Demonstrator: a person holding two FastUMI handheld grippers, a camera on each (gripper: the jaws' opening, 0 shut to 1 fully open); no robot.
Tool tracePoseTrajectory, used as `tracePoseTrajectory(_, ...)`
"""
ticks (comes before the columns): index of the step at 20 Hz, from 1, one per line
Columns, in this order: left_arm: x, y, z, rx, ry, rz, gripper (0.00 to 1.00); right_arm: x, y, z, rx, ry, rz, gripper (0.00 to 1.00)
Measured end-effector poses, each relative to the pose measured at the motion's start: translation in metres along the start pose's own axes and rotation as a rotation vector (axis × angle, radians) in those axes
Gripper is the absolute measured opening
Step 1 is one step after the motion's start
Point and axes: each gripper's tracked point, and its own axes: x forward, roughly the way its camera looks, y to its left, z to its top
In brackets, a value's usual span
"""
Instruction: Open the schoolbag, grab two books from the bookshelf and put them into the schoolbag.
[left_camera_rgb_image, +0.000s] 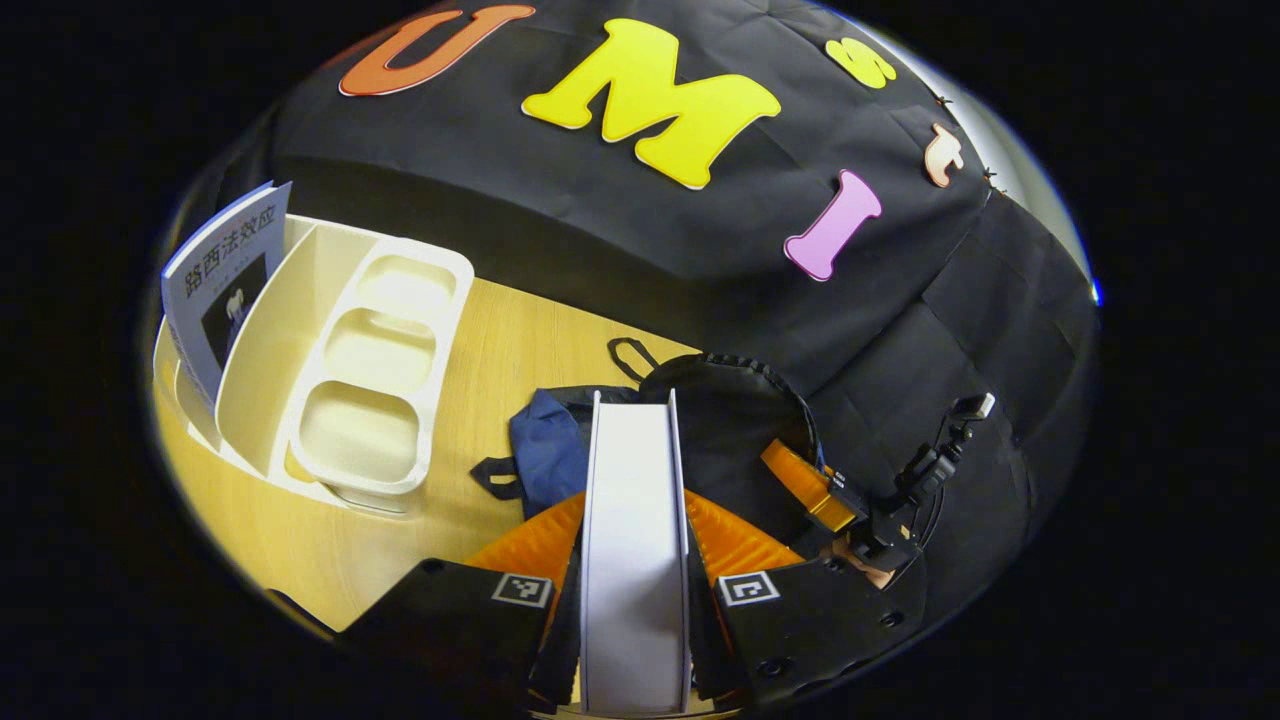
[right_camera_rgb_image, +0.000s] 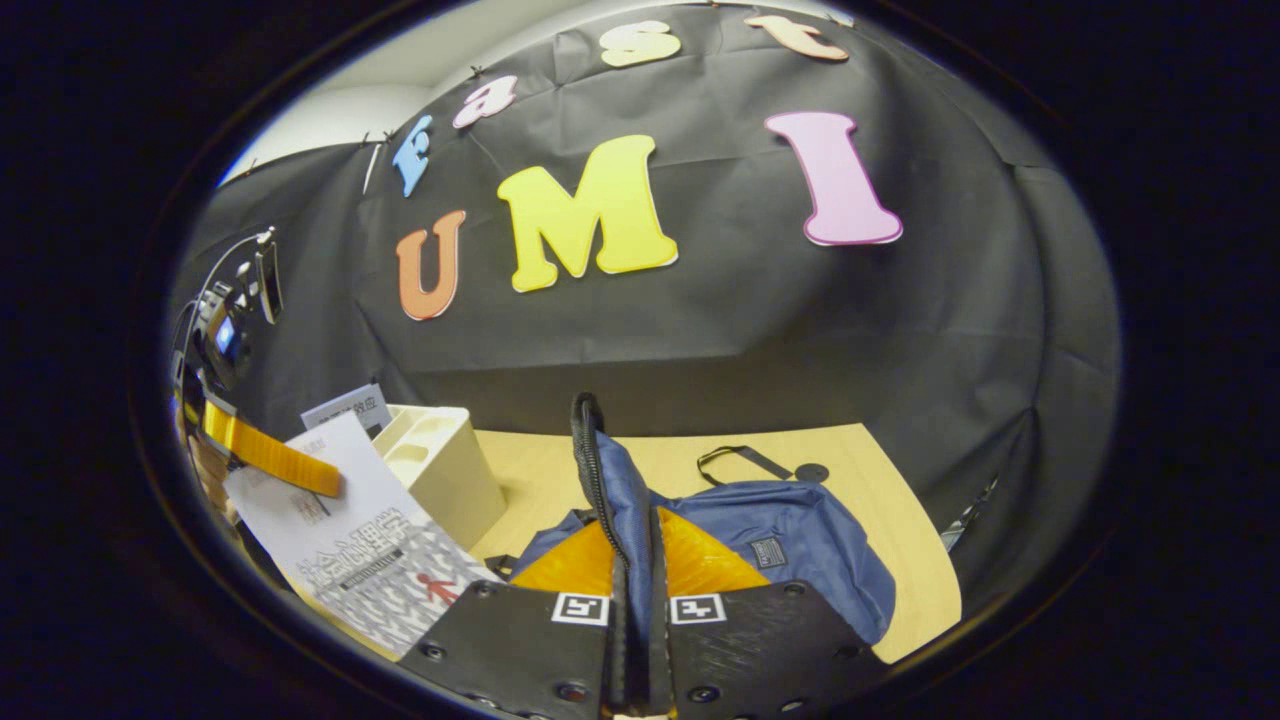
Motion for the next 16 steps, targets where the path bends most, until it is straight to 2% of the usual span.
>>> tracePoseTrajectory(2, 0.016, -0.01, -0.004, -0.012, 0.012, -0.03, 0.46, -0.002, -0.003, 0.001, 0.011, 0.002, 0.002, 0.07)
tracePoseTrajectory(3, 0.022, -0.015, -0.004, -0.024, 0.009, -0.045, 0.42, -0.002, -0.007, 0.003, 0.016, 0.003, -0.002, 0.08)
tracePoseTrajectory(6, 0.039, -0.017, -0.002, -0.069, -0.017, -0.07, 0.51, -0.001, -0.009, 0.012, 0.042, 0.004, 0.001, 0.08)
tracePoseTrajectory(7, 0.046, -0.015, 0.001, -0.09, -0.028, -0.079, 0.46, 0.0, -0.01, 0.016, 0.053, 0.008, 0.001, 0.08)
tracePoseTrajectory(10, 0.057, -0.009, 0.021, -0.179, -0.08, -0.104, 0.47, 0.002, -0.012, 0.024, 0.057, 0.011, -0.003, 0.08)
tracePoseTrajectory(14, 0.075, 0.017, 0.045, -0.296, -0.168, -0.082, 0.46, 0.004, -0.005, 0.037, 0.058, 0.002, 0.008, 0.07)
tracePoseTrajectory(16, 0.091, 0.022, 0.05, -0.373, -0.181, -0.112, 0.46, 0.005, 0.001, 0.04, 0.054, 0.001, 0.016, 0.07)
